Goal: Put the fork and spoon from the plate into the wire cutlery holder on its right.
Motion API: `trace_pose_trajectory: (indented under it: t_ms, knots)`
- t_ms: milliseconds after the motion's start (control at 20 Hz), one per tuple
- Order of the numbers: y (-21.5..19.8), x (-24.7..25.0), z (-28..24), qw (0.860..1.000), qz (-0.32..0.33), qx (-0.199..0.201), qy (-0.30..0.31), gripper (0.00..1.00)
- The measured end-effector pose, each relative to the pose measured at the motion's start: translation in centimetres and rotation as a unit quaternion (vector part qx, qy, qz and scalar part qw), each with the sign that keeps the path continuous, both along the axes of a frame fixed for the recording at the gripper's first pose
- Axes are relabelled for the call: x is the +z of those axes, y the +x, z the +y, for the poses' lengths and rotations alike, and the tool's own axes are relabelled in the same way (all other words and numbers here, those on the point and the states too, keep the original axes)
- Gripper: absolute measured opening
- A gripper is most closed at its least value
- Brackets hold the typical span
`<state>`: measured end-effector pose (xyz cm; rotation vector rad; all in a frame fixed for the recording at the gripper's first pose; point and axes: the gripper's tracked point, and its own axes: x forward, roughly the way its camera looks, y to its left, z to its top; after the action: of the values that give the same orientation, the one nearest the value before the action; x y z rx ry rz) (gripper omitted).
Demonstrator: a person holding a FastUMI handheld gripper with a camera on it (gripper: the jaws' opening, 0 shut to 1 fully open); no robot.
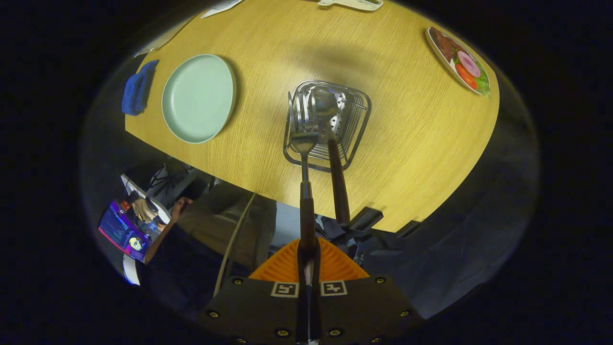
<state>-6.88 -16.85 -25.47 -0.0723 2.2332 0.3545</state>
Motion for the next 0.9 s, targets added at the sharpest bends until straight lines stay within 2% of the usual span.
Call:
trace_pose_trajectory:
  t_ms: [350,750,800,900]
  knots:
    - [-0.6,-0.3,-1.4,0.999,0.027,-0.01,-0.022,0.02]
    - [0.0,-2.3,-0.5,0.996,0.075,0.023,-0.052,0.02]
    - [0.2,-2.5,-0.2,0.995,0.079,0.022,-0.054,0.07]
    - [0.9,-2.5,-0.2,0.995,0.08,0.024,-0.057,0.09]
